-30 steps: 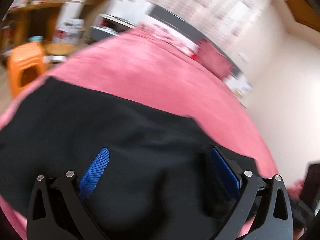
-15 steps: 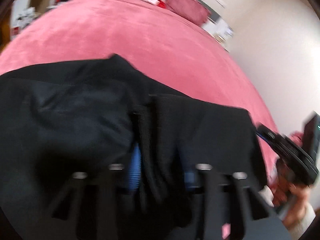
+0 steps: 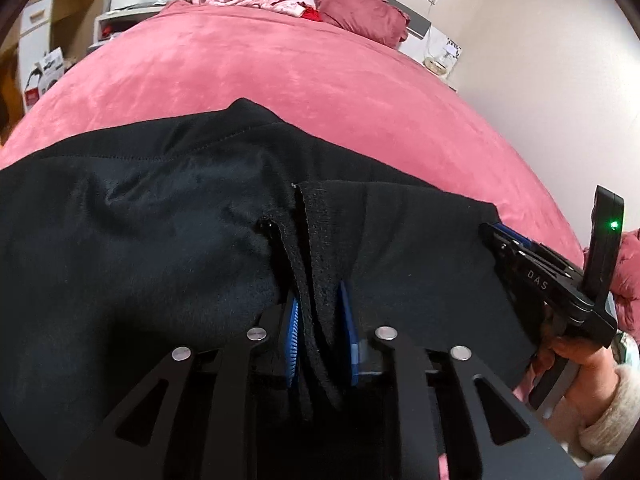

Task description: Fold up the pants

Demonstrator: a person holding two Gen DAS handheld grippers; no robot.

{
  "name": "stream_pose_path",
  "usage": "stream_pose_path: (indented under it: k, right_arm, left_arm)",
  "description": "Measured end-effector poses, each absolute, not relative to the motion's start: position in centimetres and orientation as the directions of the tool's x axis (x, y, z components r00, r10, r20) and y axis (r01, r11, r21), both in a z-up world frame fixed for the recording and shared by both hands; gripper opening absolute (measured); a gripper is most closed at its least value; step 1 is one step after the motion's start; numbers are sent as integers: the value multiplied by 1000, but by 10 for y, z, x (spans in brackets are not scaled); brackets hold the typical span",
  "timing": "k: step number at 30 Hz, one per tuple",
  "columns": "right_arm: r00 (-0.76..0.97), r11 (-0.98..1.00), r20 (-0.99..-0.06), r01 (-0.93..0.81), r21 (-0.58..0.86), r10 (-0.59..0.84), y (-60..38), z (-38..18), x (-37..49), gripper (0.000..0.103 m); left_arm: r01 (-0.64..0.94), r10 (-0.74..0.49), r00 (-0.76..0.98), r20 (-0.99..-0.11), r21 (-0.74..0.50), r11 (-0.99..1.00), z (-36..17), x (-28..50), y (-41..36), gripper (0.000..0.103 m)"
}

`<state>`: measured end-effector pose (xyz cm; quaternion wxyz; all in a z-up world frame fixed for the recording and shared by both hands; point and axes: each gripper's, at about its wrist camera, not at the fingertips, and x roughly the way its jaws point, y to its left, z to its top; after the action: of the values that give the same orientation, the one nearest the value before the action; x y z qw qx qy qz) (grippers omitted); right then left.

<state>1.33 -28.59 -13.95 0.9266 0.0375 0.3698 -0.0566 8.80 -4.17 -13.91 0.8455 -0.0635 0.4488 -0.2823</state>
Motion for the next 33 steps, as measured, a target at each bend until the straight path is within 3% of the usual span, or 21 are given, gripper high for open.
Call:
stream_pose_path:
  k: [5,7,9,12,14,17,20,22,24,26,31,33]
  right_arm:
    - [762,991,-646,118,55,-54,-290,-142,3,32]
    - [772,992,-634,111,66,-45,-291,-140,1,36]
    - [779,993,-626,102,60,-42,-289,-138,-2,43]
    - [781,995,-621,100,17,-68,-282,-138,-5,47]
    - [779,995,-622,104,5,-79,-281,-137,-5,49]
    - [786,993,-611,121,8,-91,-278,-130,-13,65]
    - [817,998,-574,46,-33,-57,-260,-120,-25,67]
    - [824,999,-567,-33,-30,10,-247,-115,-28,61]
    - [802,993,-590,-116,-2,92,-231,-117,-28,39]
    - [747,985,-647,-172,31,150,-220,-127,-22,33]
    - [717,980,-670,-174,98,194,-225,-134,-16,36]
    - [712,974,-664,-170,148,225,-230,-136,-16,42]
  left_arm:
    - [400,-636,402,-659,-498,769,-145,89,-14,28]
    - [358,-647,398,-650,-539,762,-141,84,-4,37]
    - [302,-639,419,-645,-565,768,-135,82,11,55]
    - [209,-597,499,-628,-582,786,-125,76,41,73]
    - [124,-562,546,-620,-604,787,-119,71,68,73]
    - [25,-516,587,-623,-624,781,-115,61,99,73]
    - [-61,-435,639,-635,-606,793,-107,42,132,79]
    - [-119,-378,673,-636,-597,793,-103,27,155,79]
    - [-179,-330,690,-644,-593,785,-100,18,173,79]
    - [-239,-286,701,-654,-593,769,-100,8,190,79]
    - [-339,-283,701,-654,-656,675,-105,-17,225,79]
    - [-359,-287,686,-669,-654,666,-110,-22,230,78]
